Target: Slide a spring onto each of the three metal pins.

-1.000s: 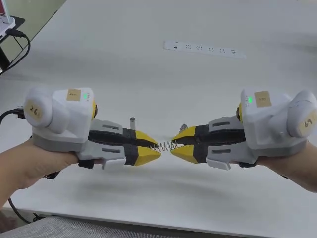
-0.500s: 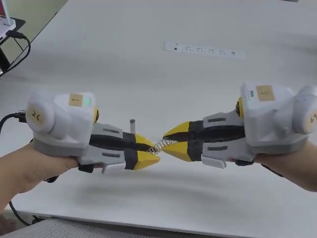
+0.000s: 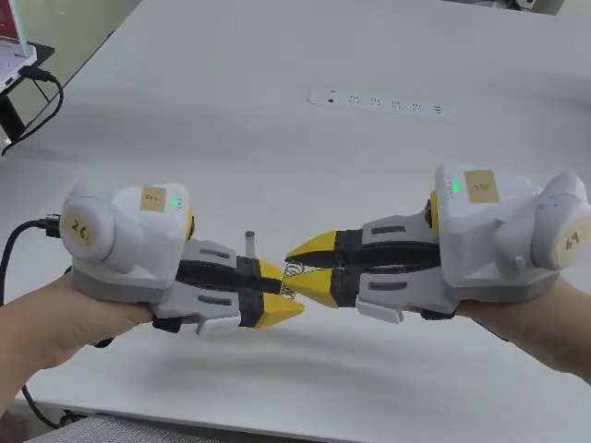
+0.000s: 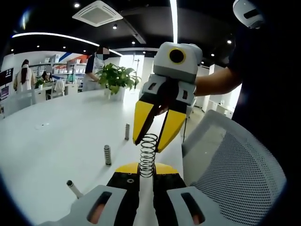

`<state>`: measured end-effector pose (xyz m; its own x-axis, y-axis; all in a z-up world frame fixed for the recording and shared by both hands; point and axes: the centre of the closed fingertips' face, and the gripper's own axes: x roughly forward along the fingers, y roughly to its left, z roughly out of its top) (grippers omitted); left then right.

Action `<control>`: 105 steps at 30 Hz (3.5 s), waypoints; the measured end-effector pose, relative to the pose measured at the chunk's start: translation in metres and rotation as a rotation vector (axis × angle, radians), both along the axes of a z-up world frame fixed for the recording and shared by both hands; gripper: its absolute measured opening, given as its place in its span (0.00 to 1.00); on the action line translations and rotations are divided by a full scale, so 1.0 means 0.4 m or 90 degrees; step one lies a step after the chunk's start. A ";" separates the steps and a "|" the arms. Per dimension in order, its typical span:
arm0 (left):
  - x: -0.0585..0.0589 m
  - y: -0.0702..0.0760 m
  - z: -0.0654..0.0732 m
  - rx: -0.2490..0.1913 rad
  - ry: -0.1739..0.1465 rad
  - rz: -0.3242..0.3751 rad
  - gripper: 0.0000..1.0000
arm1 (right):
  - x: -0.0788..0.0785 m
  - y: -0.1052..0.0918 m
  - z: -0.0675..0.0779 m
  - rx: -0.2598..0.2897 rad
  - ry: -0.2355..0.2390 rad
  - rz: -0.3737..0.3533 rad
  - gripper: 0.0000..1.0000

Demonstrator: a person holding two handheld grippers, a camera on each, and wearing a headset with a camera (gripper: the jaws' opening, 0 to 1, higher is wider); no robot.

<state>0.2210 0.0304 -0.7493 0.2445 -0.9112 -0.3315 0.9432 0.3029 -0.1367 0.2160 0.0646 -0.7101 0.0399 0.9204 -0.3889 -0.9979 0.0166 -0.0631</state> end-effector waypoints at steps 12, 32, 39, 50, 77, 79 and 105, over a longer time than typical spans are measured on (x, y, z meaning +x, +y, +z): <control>0.003 -0.010 0.001 0.004 -0.009 -0.006 0.02 | 0.001 0.002 0.003 0.010 -0.010 -0.002 0.07; 0.007 -0.001 0.009 -0.006 0.002 0.009 0.02 | 0.008 0.003 0.013 0.013 -0.033 -0.002 0.07; 0.014 -0.002 0.023 -0.020 0.010 0.021 0.02 | 0.011 0.006 0.025 0.003 -0.078 0.007 0.07; 0.016 0.001 0.021 -0.017 0.016 0.028 0.03 | 0.017 0.003 0.023 0.007 -0.072 -0.002 0.07; 0.029 0.030 0.012 -0.025 0.034 0.070 0.19 | 0.030 0.002 0.019 -0.005 -0.087 -0.009 0.07; 0.030 0.038 0.012 -0.027 0.034 0.077 0.20 | 0.031 0.002 0.020 -0.005 -0.085 -0.011 0.07; 0.059 0.179 -0.024 0.016 0.012 0.192 0.65 | 0.045 -0.009 0.005 -0.018 -0.083 -0.024 0.07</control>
